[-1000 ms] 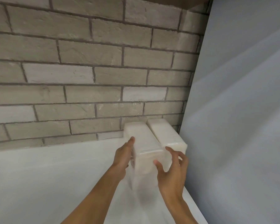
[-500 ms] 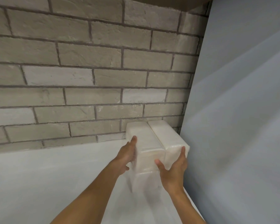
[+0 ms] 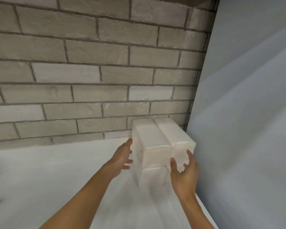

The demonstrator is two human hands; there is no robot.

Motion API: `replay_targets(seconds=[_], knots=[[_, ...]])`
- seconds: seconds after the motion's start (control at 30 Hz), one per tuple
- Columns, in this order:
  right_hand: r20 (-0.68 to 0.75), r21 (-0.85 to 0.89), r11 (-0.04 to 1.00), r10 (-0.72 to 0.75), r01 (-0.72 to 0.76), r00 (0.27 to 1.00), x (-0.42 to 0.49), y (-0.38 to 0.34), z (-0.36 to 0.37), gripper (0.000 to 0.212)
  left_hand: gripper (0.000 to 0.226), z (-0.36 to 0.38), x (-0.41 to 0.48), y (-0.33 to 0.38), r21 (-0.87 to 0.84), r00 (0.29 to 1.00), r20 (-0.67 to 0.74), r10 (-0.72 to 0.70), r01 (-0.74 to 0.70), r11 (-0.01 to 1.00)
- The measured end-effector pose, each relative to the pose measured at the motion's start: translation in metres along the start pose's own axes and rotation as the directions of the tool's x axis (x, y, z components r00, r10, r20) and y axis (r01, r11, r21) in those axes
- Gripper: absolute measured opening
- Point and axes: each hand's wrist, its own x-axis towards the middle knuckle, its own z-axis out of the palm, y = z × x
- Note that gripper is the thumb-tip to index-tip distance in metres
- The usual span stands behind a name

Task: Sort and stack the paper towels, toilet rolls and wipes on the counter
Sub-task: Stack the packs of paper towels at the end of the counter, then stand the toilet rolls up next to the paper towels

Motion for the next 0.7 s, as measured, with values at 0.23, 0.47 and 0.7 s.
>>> replay_targets(seconds=[0.23,0.47,0.7], knots=[[0.053,0.072,0.977,-0.203,0.199,0.978,-0.049,-0.044,0.016,0.039,0.018,-0.046,-0.048,-0.014,-0.025,0.983,-0.099,0.154,-0.157,0.987],[0.477,0.146,0.955,-0.296,0.257,0.828,-0.104,-0.078,0.056,0.026,0.015,-0.115,-0.108,-0.039,-0.021,0.957,-0.201,0.211,-0.220,0.975],[0.665,0.195,0.946,-0.321,0.258,0.674,-0.159,-0.093,0.107,0.025,0.015,-0.201,-0.158,-0.074,-0.045,0.906,-0.386,0.174,-0.207,0.977]])
